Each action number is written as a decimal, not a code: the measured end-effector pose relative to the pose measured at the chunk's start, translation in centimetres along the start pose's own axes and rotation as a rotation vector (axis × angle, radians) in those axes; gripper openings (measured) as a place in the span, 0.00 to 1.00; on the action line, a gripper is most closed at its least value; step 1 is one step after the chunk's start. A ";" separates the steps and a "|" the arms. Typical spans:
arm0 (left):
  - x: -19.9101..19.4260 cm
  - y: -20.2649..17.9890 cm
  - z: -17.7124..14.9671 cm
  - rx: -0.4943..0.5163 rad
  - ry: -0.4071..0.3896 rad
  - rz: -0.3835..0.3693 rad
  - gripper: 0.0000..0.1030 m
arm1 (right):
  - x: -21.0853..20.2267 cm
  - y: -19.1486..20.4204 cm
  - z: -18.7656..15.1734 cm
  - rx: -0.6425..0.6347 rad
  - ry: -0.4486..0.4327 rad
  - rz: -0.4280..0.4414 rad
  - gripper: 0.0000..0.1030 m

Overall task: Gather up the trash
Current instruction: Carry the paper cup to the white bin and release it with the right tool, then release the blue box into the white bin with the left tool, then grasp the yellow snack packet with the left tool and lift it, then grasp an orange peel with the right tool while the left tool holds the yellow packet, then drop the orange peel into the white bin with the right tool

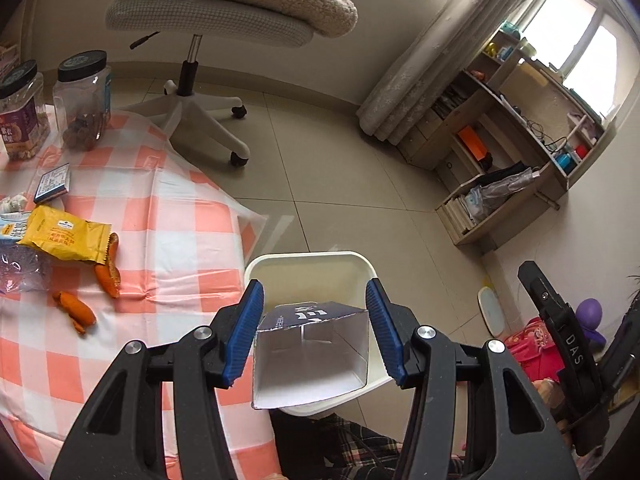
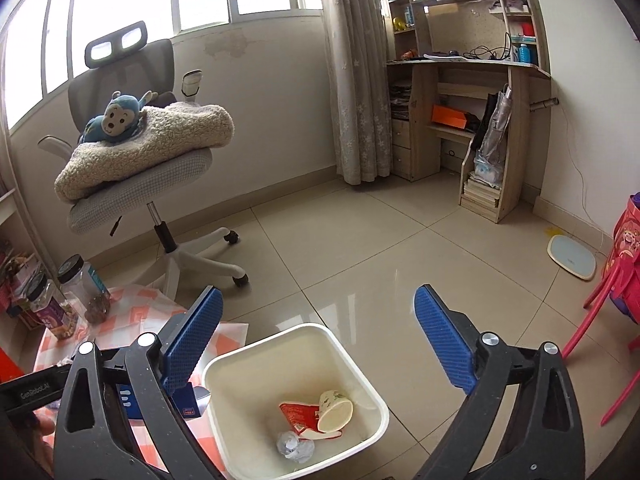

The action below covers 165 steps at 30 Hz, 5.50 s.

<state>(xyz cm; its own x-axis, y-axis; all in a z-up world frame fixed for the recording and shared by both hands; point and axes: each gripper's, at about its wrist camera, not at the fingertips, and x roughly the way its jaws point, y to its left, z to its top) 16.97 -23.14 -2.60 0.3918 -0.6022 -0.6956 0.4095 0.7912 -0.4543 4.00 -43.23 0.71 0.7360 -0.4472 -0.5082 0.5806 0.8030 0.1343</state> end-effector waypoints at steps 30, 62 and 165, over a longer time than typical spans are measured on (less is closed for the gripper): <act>-9.0 6.4 -0.5 0.101 -0.444 0.606 0.93 | -1.1 12.5 -3.3 -0.233 -0.065 0.050 0.93; 4.1 18.7 3.3 0.418 0.327 0.736 0.93 | 2.3 18.2 -3.1 -0.205 0.164 0.227 0.93; -8.5 11.0 -0.7 0.121 -0.131 0.169 0.02 | 1.3 5.3 -1.1 -0.054 0.092 0.147 0.78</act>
<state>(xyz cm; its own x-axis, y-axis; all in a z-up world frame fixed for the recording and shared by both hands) 17.57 -9.19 -2.08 0.5635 -0.4770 -0.6745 0.4213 0.8682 -0.2621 7.64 -39.15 -0.20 0.7752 -0.2870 -0.5627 0.4475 0.8782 0.1686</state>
